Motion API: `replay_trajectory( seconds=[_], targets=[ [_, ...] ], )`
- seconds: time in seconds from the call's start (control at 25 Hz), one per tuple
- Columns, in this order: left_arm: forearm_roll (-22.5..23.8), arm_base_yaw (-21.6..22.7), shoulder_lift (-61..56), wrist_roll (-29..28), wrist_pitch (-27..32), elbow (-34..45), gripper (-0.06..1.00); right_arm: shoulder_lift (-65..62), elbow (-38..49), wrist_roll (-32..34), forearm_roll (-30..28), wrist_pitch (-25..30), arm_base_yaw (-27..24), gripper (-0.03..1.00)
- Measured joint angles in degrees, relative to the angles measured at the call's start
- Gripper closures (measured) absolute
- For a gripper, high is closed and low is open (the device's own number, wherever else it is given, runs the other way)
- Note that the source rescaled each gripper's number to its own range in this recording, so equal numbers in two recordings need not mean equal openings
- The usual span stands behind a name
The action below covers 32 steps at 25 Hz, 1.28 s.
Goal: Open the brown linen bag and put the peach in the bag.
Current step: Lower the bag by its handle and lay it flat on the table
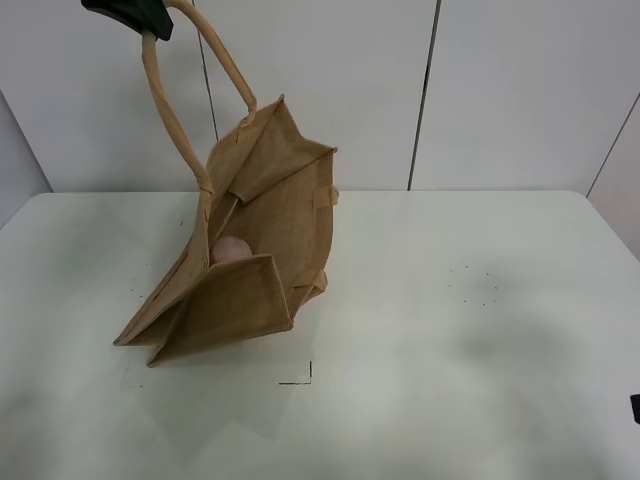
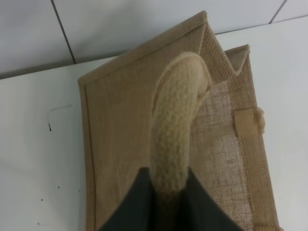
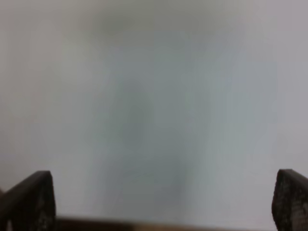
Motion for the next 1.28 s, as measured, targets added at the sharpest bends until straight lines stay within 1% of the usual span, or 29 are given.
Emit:
replay_trajectory(
  seconds=[0.12,0.24,0.68,1.28],
  targets=[
    [0.0,0.0,0.0,0.0,0.0,0.0,0.94,-5.7,0.1,0.0,0.0,0.0,0.0,-0.03],
    [0.0,0.0,0.0,0.0,0.0,0.0,0.94,-8.4,0.1,0.0,0.0,0.0,0.0,-0.03],
    [0.0,0.0,0.0,0.2,0.0,0.0,0.94,-9.4,0.1,0.0,0.1,0.0,0.0,-0.03],
    [0.0,0.0,0.0,0.2,0.0,0.0,0.94,-17.8,0.2,0.0,0.4,0.0,0.0,-0.03]
  ],
)
